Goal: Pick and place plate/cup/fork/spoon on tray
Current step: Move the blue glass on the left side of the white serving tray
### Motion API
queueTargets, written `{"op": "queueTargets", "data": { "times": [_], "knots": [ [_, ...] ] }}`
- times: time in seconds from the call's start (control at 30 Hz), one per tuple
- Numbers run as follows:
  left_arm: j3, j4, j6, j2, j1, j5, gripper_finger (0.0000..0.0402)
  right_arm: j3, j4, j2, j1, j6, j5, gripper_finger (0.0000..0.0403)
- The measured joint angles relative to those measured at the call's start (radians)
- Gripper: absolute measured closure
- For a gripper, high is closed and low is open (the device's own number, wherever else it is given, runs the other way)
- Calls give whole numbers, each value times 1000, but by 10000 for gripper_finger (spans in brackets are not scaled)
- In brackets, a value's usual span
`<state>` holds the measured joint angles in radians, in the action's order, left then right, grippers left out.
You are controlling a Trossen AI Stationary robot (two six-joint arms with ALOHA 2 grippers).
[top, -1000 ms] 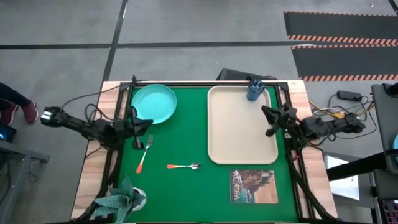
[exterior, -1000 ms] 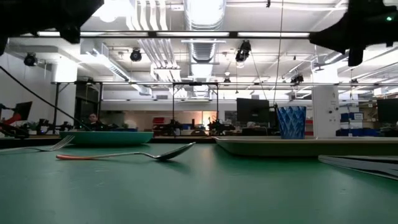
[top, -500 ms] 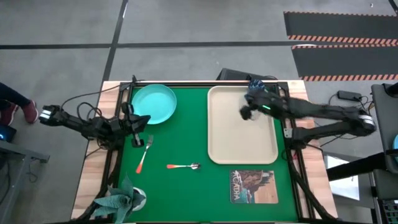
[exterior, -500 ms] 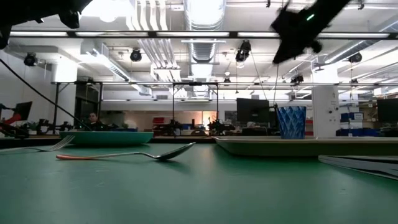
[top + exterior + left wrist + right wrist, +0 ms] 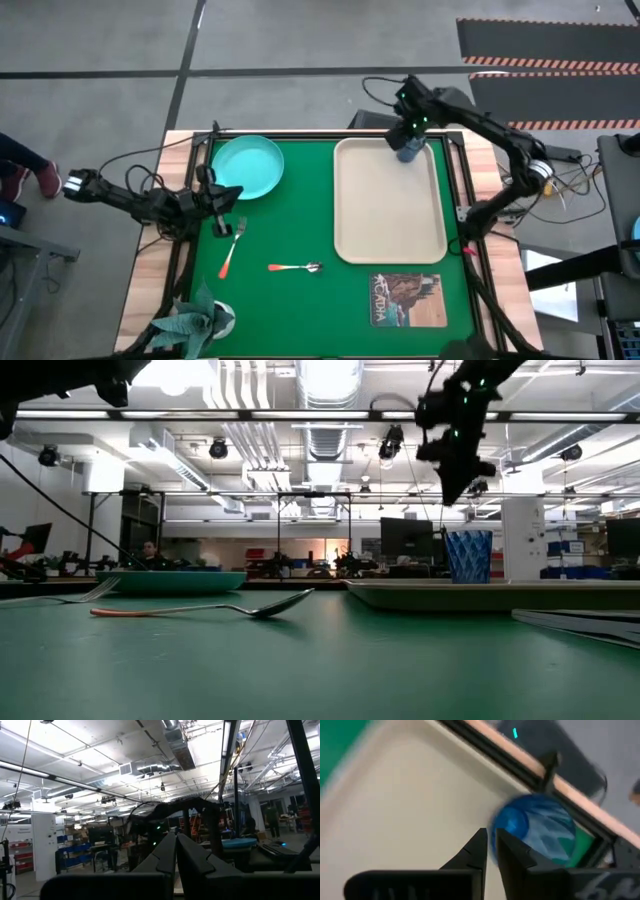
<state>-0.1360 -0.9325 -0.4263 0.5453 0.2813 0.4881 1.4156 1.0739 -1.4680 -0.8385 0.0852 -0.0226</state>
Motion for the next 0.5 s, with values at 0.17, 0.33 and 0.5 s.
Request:
{"op": "queueTargets", "data": {
  "times": [0.17,0.33,0.5],
  "knots": [
    [7,-1,0,4,0,0,401,24,32,-42,-53,-39,31,319],
    [10,-1,0,5,0,0,401,12,50,-85,-68,-69,29,262],
    [10,-1,0,7,0,0,401,4,45,-120,-69,-96,34,230]
  ]
}}
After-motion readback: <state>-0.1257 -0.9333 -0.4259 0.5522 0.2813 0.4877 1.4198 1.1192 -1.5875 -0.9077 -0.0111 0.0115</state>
